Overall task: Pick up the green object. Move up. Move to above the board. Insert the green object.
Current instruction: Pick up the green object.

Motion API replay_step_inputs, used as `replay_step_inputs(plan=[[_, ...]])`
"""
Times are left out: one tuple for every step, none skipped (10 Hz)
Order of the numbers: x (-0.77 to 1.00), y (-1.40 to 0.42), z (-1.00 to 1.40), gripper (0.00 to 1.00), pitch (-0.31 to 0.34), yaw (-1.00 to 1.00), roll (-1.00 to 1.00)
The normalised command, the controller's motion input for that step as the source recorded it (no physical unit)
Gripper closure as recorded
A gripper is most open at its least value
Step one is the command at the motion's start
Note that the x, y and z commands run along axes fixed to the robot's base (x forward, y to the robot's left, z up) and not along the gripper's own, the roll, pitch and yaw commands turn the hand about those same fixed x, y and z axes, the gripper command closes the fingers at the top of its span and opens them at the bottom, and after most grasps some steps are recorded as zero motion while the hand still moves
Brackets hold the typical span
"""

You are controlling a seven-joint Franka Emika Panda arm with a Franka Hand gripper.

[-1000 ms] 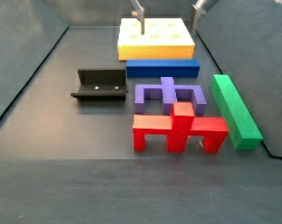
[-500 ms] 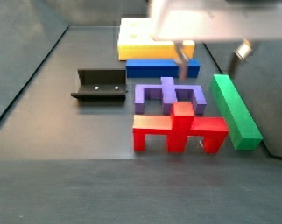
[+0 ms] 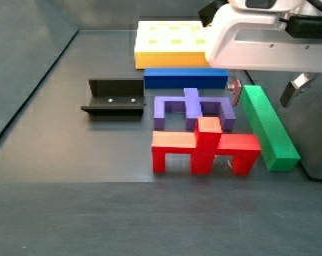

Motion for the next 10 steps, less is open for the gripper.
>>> replay_step_inputs(plan=[[0.00, -0.01, -0.45, 0.00, -0.116, 0.00, -0.06], [-0.02, -0.03, -0.41, 0.00, -0.136, 0.00, -0.06], [-0.05, -0.03, -0.38, 0.00, -0.096, 0.00, -0.04], [-0.09, 0.00, -0.44, 0.00, -0.099, 0.00, -0.07], [-0.13, 0.00, -0.38, 0.00, -0.100, -0.03, -0.09], [-0.24, 0.00, -0.28, 0.00, -0.114, -0.05, -0.10], [-0.31, 0.00, -0.31, 0.00, -0.147, -0.09, -0.12], [-0.21, 0.00, -0.35, 0.00, -0.170, -0.12, -0.17], [-0.17, 0.00, -0.29, 0.00, -0.154, -0.07, -0.14], [-0.11, 0.00, -0.25, 0.00, -0.127, 0.00, -0.09]])
